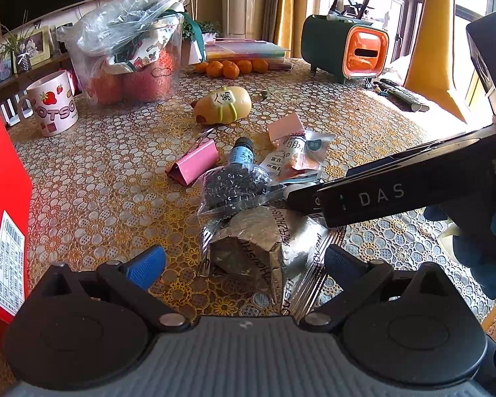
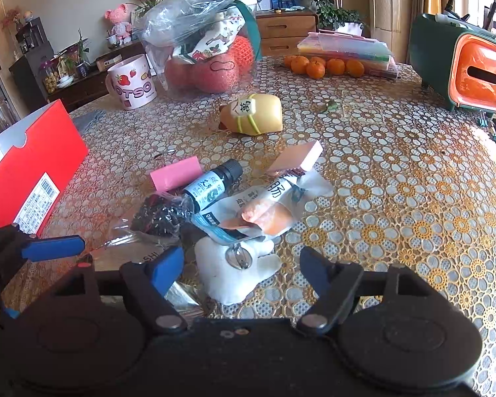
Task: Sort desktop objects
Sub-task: 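Grasp the black bag with the left tool while the right tool grasps the white pouch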
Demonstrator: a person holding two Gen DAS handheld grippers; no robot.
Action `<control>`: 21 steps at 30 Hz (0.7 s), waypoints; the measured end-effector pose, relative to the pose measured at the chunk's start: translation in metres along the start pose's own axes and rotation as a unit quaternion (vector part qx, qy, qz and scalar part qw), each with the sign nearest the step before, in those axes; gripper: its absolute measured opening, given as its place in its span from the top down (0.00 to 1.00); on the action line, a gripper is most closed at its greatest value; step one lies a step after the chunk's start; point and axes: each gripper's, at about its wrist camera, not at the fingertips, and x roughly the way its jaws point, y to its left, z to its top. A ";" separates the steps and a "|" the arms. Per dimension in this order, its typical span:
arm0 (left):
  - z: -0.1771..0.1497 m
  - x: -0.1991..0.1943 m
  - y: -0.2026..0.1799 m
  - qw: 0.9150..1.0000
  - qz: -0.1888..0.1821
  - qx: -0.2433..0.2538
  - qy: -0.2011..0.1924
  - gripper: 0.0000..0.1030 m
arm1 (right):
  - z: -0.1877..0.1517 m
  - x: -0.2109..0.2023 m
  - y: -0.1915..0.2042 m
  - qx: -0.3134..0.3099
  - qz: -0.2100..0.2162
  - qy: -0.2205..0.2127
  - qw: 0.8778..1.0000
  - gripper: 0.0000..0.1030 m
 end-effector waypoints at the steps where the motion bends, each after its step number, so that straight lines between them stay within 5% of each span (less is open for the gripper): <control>1: 0.000 0.001 0.001 1.000 -0.002 -0.003 0.001 0.00 | 0.000 0.001 0.000 0.001 -0.001 0.001 1.000 0.25; 9: 0.002 0.002 0.001 1.000 -0.016 -0.010 -0.003 0.03 | -0.003 0.006 0.000 0.004 -0.004 0.007 1.000 0.31; 16: 0.000 0.001 0.000 0.999 -0.031 -0.025 0.008 0.27 | -0.003 0.006 0.004 -0.001 -0.005 0.007 1.000 0.41; 21: 0.002 -0.003 0.001 0.999 -0.028 -0.035 0.010 0.35 | -0.005 0.004 0.005 0.001 -0.006 0.007 1.000 0.44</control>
